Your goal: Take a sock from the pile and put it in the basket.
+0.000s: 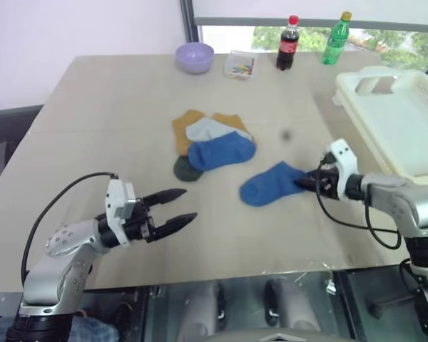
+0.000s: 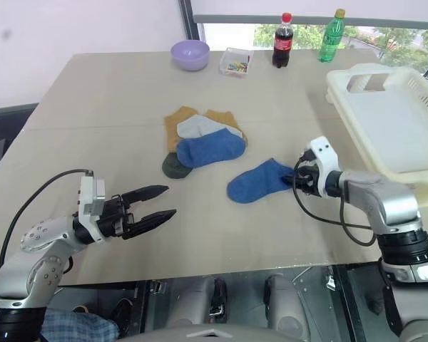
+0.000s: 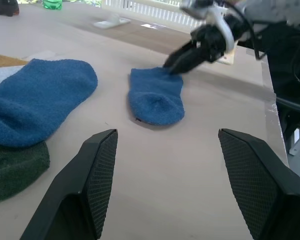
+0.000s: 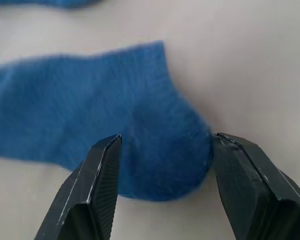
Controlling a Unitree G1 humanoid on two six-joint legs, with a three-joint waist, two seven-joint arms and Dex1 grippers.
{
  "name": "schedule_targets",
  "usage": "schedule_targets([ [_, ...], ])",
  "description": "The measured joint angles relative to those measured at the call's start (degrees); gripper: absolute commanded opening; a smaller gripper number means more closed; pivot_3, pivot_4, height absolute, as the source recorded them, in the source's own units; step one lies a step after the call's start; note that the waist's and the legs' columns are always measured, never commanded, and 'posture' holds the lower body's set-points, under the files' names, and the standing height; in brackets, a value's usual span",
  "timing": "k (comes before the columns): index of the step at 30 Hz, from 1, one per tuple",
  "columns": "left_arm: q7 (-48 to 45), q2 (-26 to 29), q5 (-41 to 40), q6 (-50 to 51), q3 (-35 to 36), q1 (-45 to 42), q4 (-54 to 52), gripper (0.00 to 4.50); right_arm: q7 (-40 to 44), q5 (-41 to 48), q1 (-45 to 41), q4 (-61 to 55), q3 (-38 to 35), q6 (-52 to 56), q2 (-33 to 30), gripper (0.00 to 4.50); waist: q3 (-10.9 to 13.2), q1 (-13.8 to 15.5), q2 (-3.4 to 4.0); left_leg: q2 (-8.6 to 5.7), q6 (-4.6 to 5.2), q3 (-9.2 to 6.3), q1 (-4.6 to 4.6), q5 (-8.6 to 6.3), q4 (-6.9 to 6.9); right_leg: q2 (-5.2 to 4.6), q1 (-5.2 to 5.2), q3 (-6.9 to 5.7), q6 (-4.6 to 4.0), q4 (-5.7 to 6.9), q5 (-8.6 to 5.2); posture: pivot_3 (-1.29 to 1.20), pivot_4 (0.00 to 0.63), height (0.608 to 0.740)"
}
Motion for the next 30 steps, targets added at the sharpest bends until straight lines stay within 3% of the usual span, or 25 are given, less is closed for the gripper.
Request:
schedule_targets([
  [1,0.01,0.00,0.00,0.03,0.00,0.04,0.00,3.45,0.19,-0.01,0.08,-0.13,0.19,-0.04,0.00,2.91,0.00,0.04,0.00,0.00,0.00,0.00,0.00,0.00,0.00,-0.01,0.00,0.00,0.00,0.00,0.00,0.00,0.150,0.733],
  [8,-0.01,0.02,0.00,0.04,0.01,0.74,-0.01,3.45,0.54,1.23,2.15,-4.14,-1.25,3.71,-1.57,0.02,0.00,0.38,0.00,-0.01,0.00,-0.03,-0.03,0.00,0.00,-0.05,0.00,-0.02,-0.01,-0.02,0.00,0.00,0.150,0.733],
  [16,-0.06,0.02,0.17,0.05,-0.08,0.45,-0.04,3.45,-1.08,5.14,7.28,-12.45,-7.43,13.57,-5.02,0.02,0.00,0.38,0.00,-0.01,0.01,-0.04,-0.02,-0.01,0.00,-0.05,0.01,-0.02,-0.01,-0.02,0.00,0.00,0.150,0.733],
  [24,-0.72,0.02,1.05,0.01,-1.70,-1.47,0.92,3.45,-2.24,3.94,8.27,-12.10,-8.41,12.36,-5.56,0.02,0.00,0.30,-0.01,-0.03,0.02,-0.04,0.01,-0.01,0.01,-0.03,0.03,-0.01,0.00,-0.02,0.00,0.00,0.150,0.733],
  [30,-1.13,0.02,1.12,-0.07,-1.68,-1.38,1.48,3.45,1.51,3.81,5.46,-11.45,-8.21,9.80,-8.93,2.71,0.00,0.29,0.00,-0.03,0.02,-0.04,-0.01,-0.01,0.01,-0.04,0.02,-0.01,0.00,-0.03,0.00,0.00,0.150,0.733],
])
